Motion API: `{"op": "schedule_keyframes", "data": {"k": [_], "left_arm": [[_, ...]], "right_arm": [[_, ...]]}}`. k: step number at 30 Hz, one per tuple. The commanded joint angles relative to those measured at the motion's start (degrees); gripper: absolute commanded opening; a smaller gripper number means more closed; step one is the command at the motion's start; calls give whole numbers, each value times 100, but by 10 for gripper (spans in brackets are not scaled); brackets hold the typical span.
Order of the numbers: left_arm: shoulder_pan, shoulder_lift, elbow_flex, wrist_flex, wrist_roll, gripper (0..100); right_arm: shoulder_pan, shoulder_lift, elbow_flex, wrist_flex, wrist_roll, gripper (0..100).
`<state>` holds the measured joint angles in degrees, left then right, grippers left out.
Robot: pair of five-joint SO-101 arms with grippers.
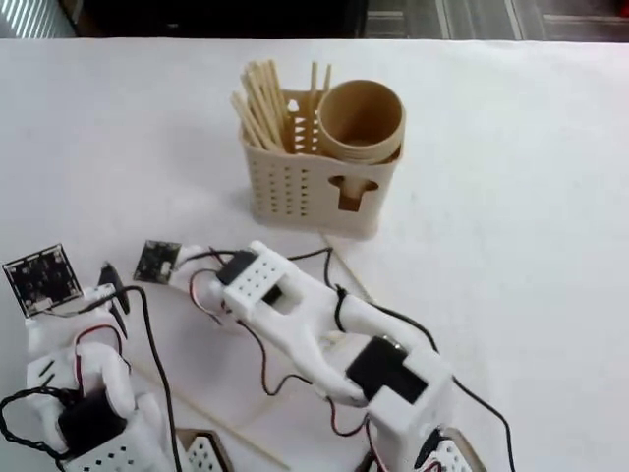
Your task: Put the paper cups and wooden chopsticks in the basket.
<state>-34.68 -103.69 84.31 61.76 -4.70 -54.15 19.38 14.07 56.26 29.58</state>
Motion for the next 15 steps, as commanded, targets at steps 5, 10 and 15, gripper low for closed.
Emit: {"op": "schedule_keyframes", "data": {"k": [5,10,15], "left_arm": [[-22,-66,-53,-132,62,211],[-22,-66,-53,-132,62,211],[-22,-66,-53,-132,62,211]], "right_arm": [[-110,769,-985,884,-9,20],[-13,171,-756,971,-9,20],[303,-1042,-88,954,35,20]]}}
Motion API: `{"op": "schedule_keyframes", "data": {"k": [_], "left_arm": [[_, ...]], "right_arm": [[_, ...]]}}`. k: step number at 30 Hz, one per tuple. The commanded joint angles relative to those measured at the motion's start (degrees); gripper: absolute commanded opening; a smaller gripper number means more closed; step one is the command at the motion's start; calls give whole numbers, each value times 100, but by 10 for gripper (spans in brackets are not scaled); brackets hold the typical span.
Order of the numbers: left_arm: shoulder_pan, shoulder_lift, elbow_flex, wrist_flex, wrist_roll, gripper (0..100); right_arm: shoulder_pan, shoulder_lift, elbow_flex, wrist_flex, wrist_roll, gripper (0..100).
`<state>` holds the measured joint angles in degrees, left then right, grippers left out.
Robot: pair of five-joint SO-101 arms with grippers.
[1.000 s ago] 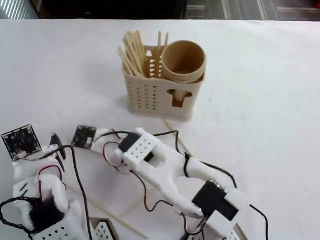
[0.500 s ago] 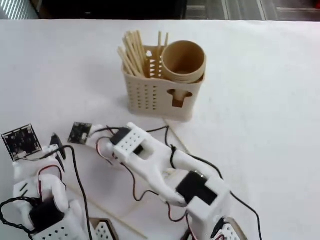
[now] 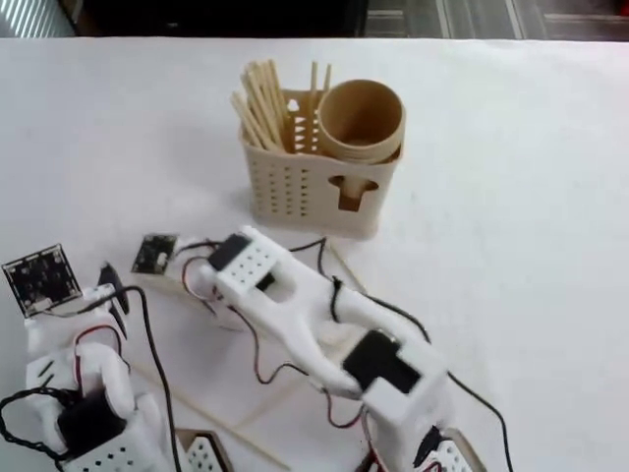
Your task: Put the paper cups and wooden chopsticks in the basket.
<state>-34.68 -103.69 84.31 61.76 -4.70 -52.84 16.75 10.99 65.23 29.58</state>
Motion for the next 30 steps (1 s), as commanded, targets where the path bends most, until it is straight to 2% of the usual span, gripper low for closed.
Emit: {"op": "schedule_keyframes", "data": {"k": [1,8,12,18,20,25,29,30], "left_arm": [[-22,-66,-53,-132,62,211],[-22,-66,-53,-132,62,211],[-22,-66,-53,-132,62,211],[-22,-66,-53,-132,62,211],[-22,-66,-53,-132,62,211],[-22,-66,-62,-132,62,211],[-22,-66,-62,-132,62,211],[-22,-66,-62,-132,62,211]], "right_arm": [[215,-980,334,57,35,20],[277,-1622,967,-207,44,20],[-13,-1560,1204,-426,0,33],[-312,-1007,1380,-673,0,211],[-303,-690,1301,-725,0,234],[-303,110,712,-435,0,205],[-338,690,-26,145,0,11],[-338,804,-158,268,0,16]]}}
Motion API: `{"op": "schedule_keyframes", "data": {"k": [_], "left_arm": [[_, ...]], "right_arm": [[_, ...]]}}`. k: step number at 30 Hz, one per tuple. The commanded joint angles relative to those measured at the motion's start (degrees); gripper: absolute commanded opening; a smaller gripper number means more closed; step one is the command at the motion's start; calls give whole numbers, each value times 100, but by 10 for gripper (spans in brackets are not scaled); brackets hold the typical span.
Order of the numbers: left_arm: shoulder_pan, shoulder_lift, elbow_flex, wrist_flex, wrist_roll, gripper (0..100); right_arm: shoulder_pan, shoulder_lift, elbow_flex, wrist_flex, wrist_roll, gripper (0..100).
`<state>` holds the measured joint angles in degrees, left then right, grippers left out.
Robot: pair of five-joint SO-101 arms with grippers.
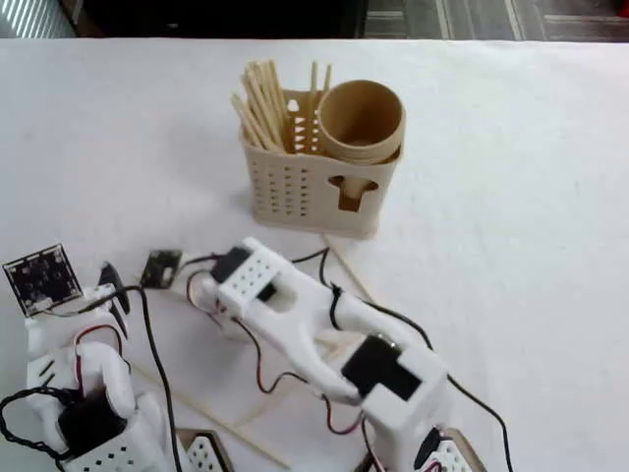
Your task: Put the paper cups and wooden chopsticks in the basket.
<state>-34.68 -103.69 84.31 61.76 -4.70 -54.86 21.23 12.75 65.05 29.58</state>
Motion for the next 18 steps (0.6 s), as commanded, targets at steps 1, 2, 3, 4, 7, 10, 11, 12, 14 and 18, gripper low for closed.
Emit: {"op": "schedule_keyframes", "data": {"k": [1,2,3,4,7,10,11,12,14,18], "left_arm": [[-22,-66,-62,-132,62,211],[-22,-66,-62,-132,62,211],[-22,-66,-62,-132,62,211],[-22,-66,-62,-132,62,211],[-22,-66,-62,-132,53,211],[-22,-66,-62,-132,53,211],[-22,-66,-62,-132,53,211],[-22,-66,-62,-132,53,211],[-22,-66,-62,-132,53,211],[-22,-66,-62,-132,53,211]], "right_arm": [[-136,462,-440,400,0,32],[-136,523,-527,479,0,19],[-136,541,-563,505,0,18],[-136,541,-563,505,18,21],[-136,541,-545,505,26,18],[-110,286,-422,514,35,18],[-110,92,-334,514,35,18],[-101,-127,-202,497,35,18],[-101,-655,88,479,35,18],[-92,-1613,738,224,44,18]]}}
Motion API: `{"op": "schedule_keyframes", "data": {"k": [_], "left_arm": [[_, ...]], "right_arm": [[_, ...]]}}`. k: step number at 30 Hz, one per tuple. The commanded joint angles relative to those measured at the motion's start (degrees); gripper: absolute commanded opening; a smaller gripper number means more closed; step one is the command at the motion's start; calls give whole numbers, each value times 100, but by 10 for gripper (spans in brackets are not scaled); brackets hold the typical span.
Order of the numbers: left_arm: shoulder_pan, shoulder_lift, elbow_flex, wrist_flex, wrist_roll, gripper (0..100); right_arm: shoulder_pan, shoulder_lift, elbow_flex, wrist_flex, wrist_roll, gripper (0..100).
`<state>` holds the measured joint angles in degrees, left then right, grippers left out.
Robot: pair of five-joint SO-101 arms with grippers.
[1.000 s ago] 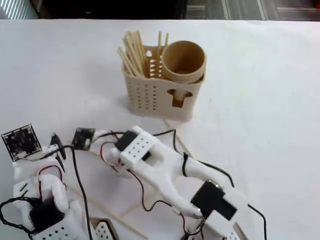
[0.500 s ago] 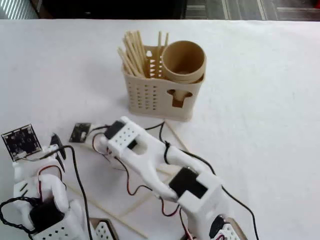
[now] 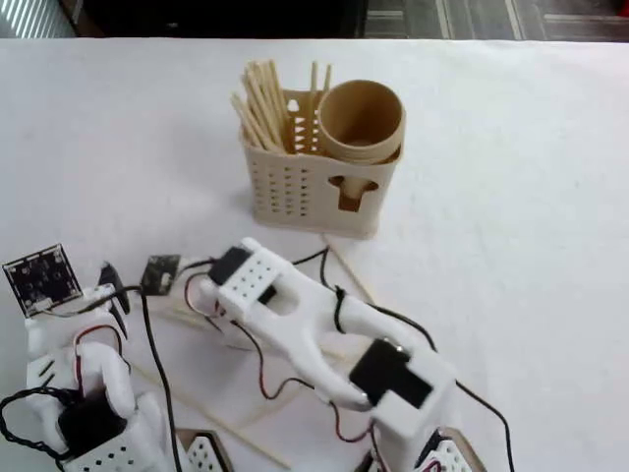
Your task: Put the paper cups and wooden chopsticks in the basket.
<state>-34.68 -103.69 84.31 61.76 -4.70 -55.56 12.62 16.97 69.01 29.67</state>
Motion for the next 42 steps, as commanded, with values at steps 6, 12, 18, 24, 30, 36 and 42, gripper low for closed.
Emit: {"op": "schedule_keyframes", "data": {"k": [6,12,18,24,30,36,42], "left_arm": [[-22,-66,-62,-132,53,211],[-22,-66,-70,-132,53,211],[13,-66,-79,-132,53,214],[488,-66,-88,-88,-352,214],[488,-66,-79,-79,-352,214],[673,-57,-132,-79,-519,214],[1613,-57,-519,633,-1187,214]], "right_arm": [[-22,-1420,756,-338,44,18],[198,-1807,853,-303,35,18],[514,-2747,853,189,-9,18],[998,-3996,844,444,-826,18],[1147,-5200,800,576,-1899,18],[690,-6791,756,576,-2101,18],[558,-8180,791,277,-1037,18]]}}
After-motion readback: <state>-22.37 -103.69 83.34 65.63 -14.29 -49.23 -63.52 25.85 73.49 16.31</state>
